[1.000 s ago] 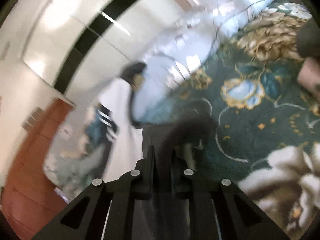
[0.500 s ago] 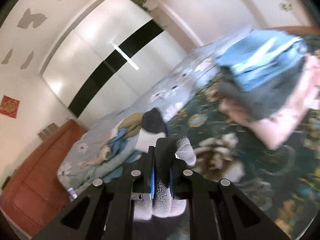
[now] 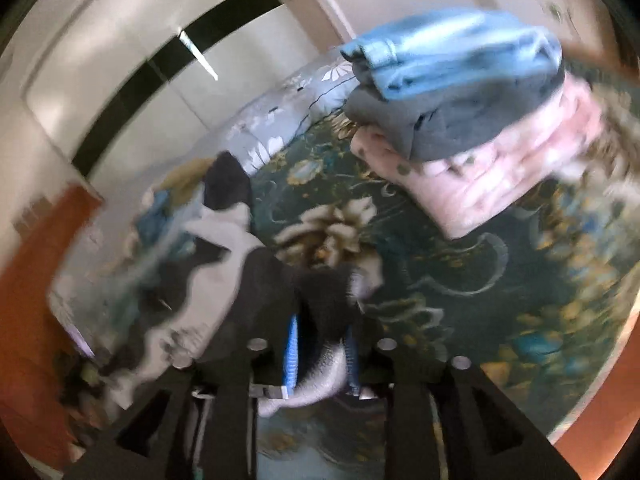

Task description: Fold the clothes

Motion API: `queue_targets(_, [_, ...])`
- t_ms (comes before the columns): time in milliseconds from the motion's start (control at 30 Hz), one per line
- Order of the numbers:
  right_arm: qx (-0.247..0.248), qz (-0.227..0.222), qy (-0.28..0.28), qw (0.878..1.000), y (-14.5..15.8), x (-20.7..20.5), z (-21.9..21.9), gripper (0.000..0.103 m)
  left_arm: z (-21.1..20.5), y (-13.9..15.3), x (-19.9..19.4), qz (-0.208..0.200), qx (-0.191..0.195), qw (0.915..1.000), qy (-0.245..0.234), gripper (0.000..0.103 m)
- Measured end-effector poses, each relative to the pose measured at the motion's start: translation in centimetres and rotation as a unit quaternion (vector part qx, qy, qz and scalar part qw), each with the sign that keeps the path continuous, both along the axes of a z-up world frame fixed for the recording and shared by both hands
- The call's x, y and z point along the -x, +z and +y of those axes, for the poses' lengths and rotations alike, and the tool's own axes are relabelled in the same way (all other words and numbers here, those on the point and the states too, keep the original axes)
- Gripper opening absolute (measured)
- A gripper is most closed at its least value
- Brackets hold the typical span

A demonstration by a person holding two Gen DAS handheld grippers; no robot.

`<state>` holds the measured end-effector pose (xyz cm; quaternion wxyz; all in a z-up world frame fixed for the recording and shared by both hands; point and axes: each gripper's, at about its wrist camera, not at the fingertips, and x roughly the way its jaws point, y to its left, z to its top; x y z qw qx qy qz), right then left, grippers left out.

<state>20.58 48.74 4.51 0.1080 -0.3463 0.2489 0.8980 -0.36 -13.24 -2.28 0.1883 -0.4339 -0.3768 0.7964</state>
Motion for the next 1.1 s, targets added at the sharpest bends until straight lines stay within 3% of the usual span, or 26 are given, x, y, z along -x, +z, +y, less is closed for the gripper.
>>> queue_targets(100, [-0.061, -0.004, -0.012, 0.998, 1.8, -1.0, 0.2, 0.035, -0.2, 0.4, 0.6, 0.005, 0.001, 0.9999, 0.014, 0.071])
queue_targets(167, [-0.068, 0.002, -0.003, 0.998, 2.7, -0.2, 0.6, 0.039, 0.0, 0.5, 1.1, 0.006, 0.003, 0.9999, 0.014, 0.071])
queue_targets(300, [-0.075, 0.001, 0.095, 0.993, 3.1, 8.3, -1.8, 0.04, 1.2, 0.4, 2.1, -0.003, 0.006, 0.9999, 0.013, 0.071])
queue_targets(400, [-0.056, -0.007, 0.191, 0.98, 1.8, 16.6, -5.4, 0.04, 2.0, 0.9, 1.9, -0.001, 0.012, 0.9999, 0.01, 0.071])
queue_targets(567, [-0.063, -0.037, 0.277, 0.958, -1.1, 28.7, -11.9, 0.041, 1.7, 1.4, 0.7, -0.002, 0.025, 0.9994, 0.023, 0.071])
queue_targets(767, [-0.131, -0.09, 0.311, 0.937, -4.3, 34.6, -16.4, 0.049, -0.2, 1.6, -0.6, -0.008, 0.026, 0.9982, 0.053, 0.071])
queue_targets(867, [-0.129, -0.102, 0.304, 0.939, -4.9, 35.2, -16.1, 0.049, -0.8, 1.4, -1.0, -0.009, 0.016, 0.9979, 0.062, 0.071])
queue_targets(933, [-0.123, -0.105, 0.291, 0.943, -4.9, 35.4, -15.4, 0.045, -0.8, 1.3, -1.0, -0.011, 0.011, 0.9978, 0.065, 0.071])
queue_targets(1000, [-0.103, -0.102, 0.277, 0.95, -4.7, 35.4, -14.3, 0.021, -0.4, 1.3, -0.9, -0.011, 0.013, 0.998, 0.061, 0.071])
queue_targets(1100, [-0.077, -0.084, 0.241, 0.964, -3.5, 34.6, -11.9, 0.012, 0.3, 1.3, -0.6, -0.01, 0.015, 0.9986, 0.05, 0.071])
